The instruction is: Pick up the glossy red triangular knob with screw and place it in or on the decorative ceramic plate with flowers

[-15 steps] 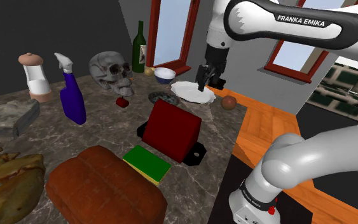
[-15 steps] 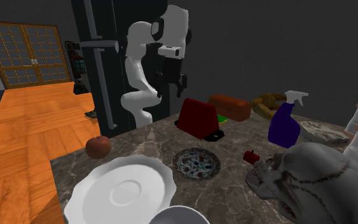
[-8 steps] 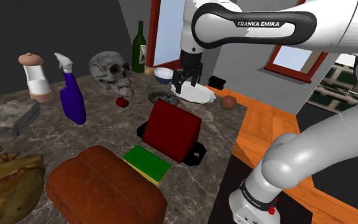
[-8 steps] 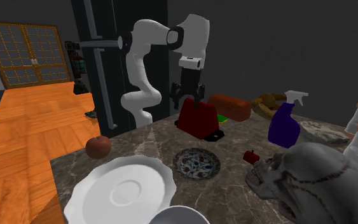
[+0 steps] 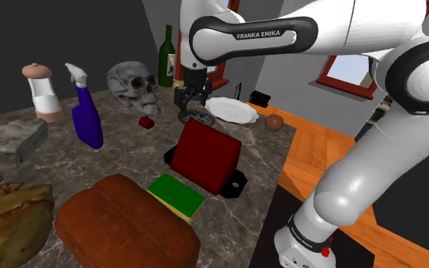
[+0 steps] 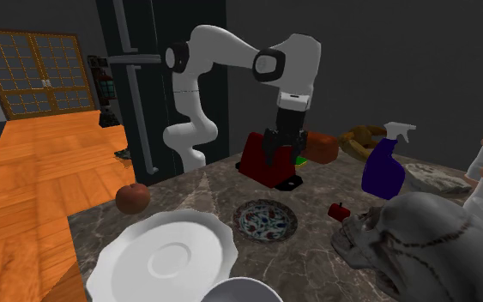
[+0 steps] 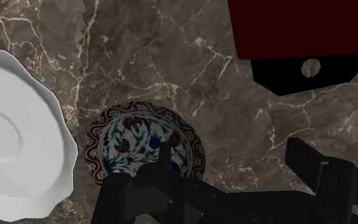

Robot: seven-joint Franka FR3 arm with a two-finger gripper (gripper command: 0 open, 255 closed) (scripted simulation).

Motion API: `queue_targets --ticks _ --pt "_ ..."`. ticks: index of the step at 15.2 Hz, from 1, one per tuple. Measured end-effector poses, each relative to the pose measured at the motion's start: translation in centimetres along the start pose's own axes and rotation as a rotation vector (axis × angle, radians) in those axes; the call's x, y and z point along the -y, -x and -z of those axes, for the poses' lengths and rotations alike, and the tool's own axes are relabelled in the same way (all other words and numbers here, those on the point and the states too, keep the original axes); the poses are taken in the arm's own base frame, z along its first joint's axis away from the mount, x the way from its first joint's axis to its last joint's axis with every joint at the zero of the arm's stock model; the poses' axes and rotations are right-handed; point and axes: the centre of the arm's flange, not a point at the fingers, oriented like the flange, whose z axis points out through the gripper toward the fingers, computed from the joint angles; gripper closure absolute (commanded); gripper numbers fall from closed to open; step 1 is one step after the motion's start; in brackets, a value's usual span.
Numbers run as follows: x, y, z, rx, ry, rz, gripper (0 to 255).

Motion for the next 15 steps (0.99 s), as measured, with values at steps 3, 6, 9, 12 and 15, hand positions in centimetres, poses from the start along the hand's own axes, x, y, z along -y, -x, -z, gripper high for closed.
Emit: queue_targets --ticks 3,6,9,12,15 --pt "2.4 -3.1 -1.1 -0.003 0.003 0.006 0" --pt "5.2 -5.8 -2.1 -0.004 0.007 0.012 0" --pt "7.5 -8.5 -3.2 -0.007 0.011 0.018 0" --pt "10.0 -11.5 -4.4 -0.010 0.014 0.023 0" --pt "11.3 -13.4 -5.6 -0.010 0.017 0.026 0"
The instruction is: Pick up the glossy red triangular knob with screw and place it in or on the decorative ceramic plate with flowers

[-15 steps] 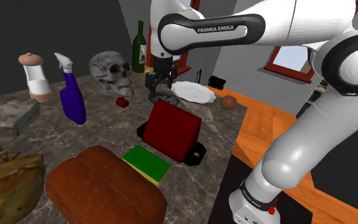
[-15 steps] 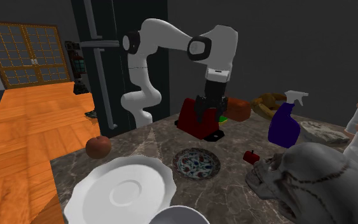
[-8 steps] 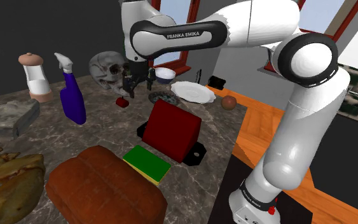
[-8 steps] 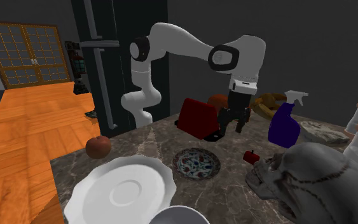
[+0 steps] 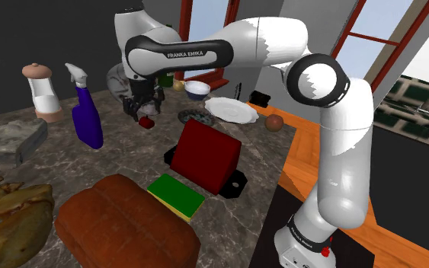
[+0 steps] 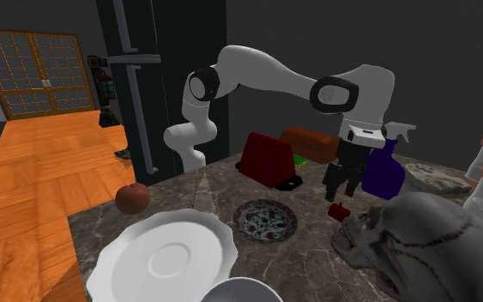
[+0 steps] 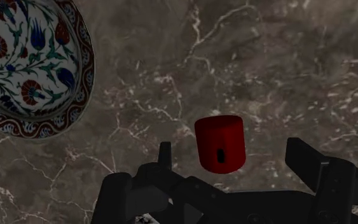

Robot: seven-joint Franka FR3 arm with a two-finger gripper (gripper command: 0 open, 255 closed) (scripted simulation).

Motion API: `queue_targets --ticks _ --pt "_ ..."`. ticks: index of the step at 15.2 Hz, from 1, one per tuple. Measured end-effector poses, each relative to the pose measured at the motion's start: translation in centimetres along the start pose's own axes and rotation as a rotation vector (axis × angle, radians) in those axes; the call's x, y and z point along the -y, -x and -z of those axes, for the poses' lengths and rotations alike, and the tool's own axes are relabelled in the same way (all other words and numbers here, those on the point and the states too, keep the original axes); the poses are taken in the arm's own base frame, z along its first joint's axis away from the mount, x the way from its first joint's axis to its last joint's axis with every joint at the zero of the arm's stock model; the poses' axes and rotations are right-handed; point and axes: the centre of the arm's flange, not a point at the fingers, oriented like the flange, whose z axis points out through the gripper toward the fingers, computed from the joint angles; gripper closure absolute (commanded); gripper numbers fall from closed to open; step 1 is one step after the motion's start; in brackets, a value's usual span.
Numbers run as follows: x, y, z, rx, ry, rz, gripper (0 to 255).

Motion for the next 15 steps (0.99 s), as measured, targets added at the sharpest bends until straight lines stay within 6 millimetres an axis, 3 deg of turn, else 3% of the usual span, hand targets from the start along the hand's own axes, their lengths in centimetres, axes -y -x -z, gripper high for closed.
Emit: queue_targets --ticks 7,13,14,15 --pt "0.1 -0.2 -3.6 0.000 0.001 0.000 0" --pt "0.2 -0.2 -3.9 -0.001 0.001 0.000 0" --pt "0.2 -0.2 -3.9 -0.001 0.001 0.000 255" --pt "0.2 -0.2 -3.9 -0.001 0.000 0.000 255"
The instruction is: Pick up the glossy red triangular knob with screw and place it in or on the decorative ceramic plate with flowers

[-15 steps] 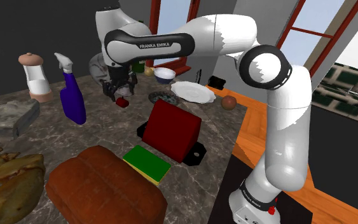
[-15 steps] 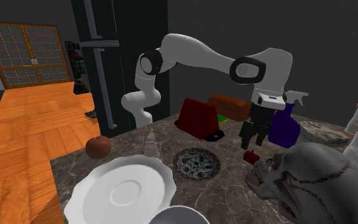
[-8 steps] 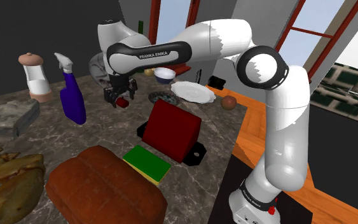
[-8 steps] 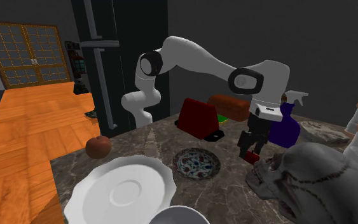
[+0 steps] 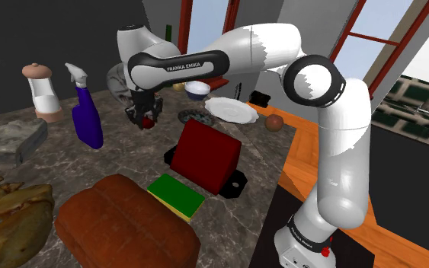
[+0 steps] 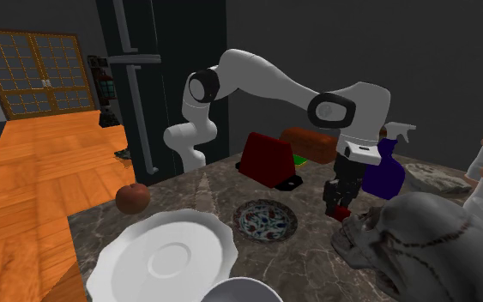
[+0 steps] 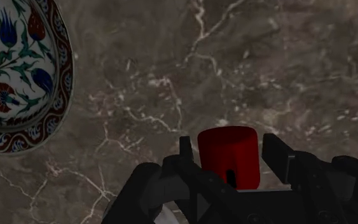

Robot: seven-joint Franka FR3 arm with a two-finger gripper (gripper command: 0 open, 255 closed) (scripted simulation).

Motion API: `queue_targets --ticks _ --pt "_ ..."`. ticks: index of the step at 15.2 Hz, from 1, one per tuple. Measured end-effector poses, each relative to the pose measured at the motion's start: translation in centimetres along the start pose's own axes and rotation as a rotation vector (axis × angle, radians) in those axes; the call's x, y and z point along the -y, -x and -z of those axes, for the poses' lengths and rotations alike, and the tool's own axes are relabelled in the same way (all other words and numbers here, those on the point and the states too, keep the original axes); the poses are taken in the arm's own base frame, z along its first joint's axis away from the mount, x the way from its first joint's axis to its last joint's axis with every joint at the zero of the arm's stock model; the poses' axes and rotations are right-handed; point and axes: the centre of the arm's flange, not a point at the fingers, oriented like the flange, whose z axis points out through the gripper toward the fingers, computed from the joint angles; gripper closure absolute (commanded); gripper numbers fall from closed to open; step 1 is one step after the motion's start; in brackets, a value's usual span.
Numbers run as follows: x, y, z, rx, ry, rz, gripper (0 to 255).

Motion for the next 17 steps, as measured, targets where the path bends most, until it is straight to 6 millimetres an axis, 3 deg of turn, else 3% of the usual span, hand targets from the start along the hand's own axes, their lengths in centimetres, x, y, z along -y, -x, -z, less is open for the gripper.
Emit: queue_targets --ticks 9,17 --pt "0.0 0.0 0.0 0.000 0.000 0.000 255" --pt "-0.7 -0.2 3.6 0.000 0.000 0.000 255"
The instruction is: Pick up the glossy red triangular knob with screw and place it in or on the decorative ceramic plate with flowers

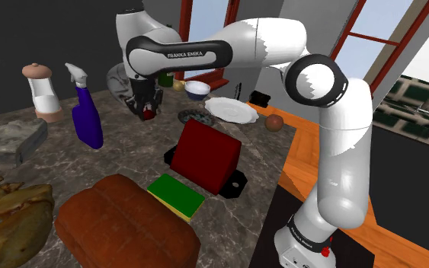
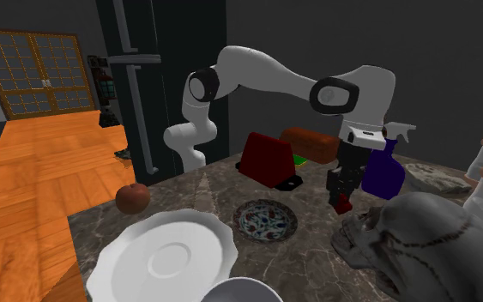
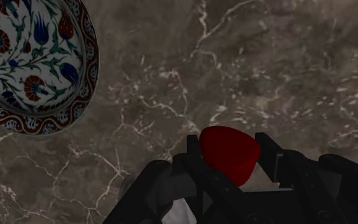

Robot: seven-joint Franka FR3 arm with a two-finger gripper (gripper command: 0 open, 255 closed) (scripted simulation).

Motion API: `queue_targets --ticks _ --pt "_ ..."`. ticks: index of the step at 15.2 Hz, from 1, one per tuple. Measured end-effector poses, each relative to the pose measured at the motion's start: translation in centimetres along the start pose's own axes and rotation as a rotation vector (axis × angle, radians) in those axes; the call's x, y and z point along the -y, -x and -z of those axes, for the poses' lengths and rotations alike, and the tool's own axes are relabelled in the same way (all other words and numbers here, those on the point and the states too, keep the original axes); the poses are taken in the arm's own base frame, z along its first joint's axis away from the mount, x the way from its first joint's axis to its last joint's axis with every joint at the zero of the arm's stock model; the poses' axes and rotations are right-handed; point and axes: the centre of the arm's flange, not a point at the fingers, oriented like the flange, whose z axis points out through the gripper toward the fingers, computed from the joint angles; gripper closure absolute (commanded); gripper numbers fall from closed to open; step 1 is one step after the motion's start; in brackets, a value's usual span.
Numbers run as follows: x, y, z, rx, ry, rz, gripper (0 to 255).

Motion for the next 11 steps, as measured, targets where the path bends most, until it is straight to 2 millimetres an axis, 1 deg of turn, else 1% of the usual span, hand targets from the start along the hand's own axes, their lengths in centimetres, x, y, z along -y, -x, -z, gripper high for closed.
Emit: queue_targets --ticks 11 --pt "-1.0 -0.1 5.6 0.000 0.000 0.000 255"
